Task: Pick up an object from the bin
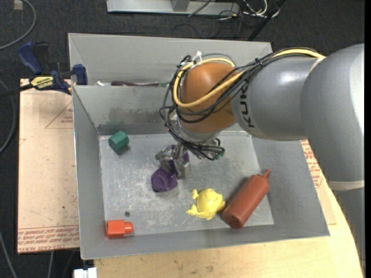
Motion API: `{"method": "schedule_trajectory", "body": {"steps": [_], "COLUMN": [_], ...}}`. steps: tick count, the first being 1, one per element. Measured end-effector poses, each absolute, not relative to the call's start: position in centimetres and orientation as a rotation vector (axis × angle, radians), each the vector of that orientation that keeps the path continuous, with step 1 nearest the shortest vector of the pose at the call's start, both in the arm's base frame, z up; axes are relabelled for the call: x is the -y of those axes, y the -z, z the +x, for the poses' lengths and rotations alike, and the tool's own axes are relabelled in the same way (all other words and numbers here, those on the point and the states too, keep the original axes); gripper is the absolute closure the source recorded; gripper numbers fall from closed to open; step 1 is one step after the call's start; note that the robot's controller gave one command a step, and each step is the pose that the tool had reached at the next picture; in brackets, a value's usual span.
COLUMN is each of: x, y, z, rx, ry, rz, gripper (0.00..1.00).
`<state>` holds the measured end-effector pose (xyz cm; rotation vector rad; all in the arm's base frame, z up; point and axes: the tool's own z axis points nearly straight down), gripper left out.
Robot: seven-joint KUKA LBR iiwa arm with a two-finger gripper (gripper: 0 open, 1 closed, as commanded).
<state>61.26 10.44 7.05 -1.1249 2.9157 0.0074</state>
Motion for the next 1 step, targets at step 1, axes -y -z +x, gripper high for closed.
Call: {"method": "schedule_trajectory", "body": {"steps": [1], "x": [-12.29], "y": [-7.55], "z": [62.47], "rx": [-2.787], "ry": [-0.007], "rz": [-1.402], "gripper": [1.00]}}
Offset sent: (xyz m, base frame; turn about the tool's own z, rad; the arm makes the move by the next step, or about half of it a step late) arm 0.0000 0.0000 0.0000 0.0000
